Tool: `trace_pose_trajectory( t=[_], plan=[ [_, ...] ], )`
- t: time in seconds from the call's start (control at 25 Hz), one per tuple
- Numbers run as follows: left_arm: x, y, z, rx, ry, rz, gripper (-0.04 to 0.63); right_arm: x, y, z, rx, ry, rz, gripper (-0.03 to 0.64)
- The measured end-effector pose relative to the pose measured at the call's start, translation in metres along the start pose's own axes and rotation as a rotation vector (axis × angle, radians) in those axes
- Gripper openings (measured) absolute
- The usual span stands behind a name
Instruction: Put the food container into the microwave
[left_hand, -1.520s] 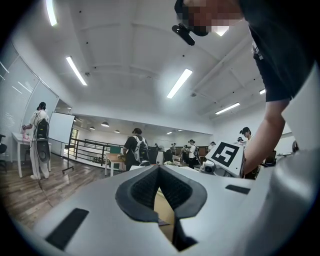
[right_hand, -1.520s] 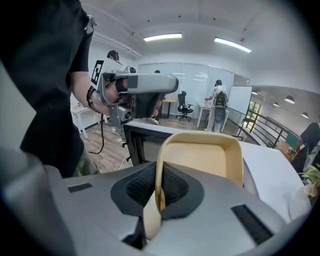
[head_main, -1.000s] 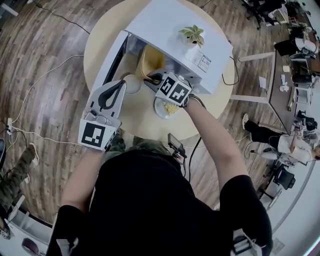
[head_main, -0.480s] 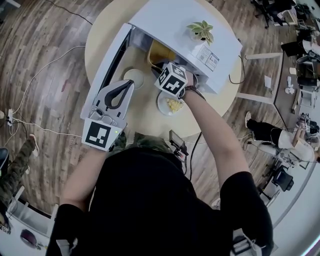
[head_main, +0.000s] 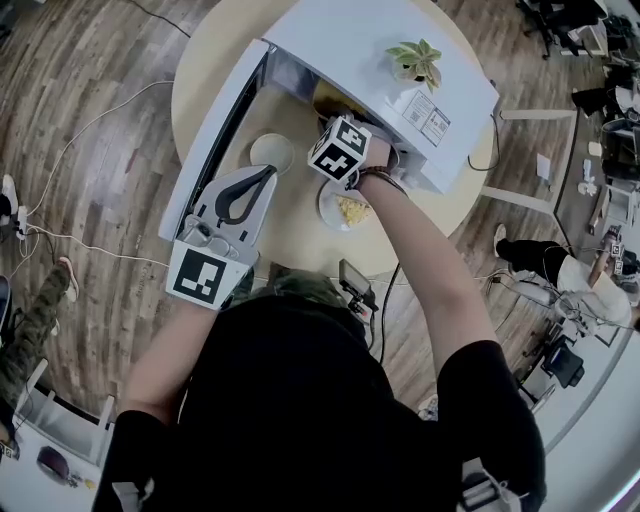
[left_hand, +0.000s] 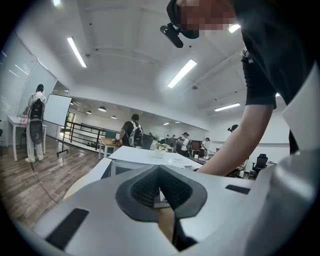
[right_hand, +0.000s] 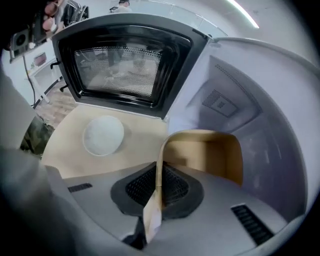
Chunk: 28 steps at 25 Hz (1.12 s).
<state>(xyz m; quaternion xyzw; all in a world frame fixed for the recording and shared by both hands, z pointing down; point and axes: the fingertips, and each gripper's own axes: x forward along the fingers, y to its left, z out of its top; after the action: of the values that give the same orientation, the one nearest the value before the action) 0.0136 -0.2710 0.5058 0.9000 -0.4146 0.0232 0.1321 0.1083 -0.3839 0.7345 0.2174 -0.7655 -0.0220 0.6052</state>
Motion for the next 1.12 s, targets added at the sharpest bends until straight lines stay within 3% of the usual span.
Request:
trace_pose_trajectory(
  t=[0.28,0.48,0.76,0.96,1.12],
  plan=[
    [0.002,-0.002,-0.009,-0.018,0.021,-0.001,0.018,0.017,-0.025,-0.007,0.050,0.037,-0.102,0.028],
    [0.002,-0.004,-0.014,-0.029,0.036,0.003,0.018,0.028,-0.035,-0.013,0.085,0.060,-0.118,0.029],
    [0.003,-0.004,-0.016,-0.030,0.038,0.014,0.018,0.031,-0.051,-0.013,0.064,0.047,-0.187,0.041],
    [0.001,-0.007,-0.016,-0.033,0.041,0.015,0.018,0.024,-0.054,-0.006,0.075,-0.002,-0.240,0.165],
    [0.000,-0.007,-0.016,-0.027,0.041,0.020,0.018,0.013,-0.053,-0.001,0.072,-0.047,-0.283,0.198]
  ],
)
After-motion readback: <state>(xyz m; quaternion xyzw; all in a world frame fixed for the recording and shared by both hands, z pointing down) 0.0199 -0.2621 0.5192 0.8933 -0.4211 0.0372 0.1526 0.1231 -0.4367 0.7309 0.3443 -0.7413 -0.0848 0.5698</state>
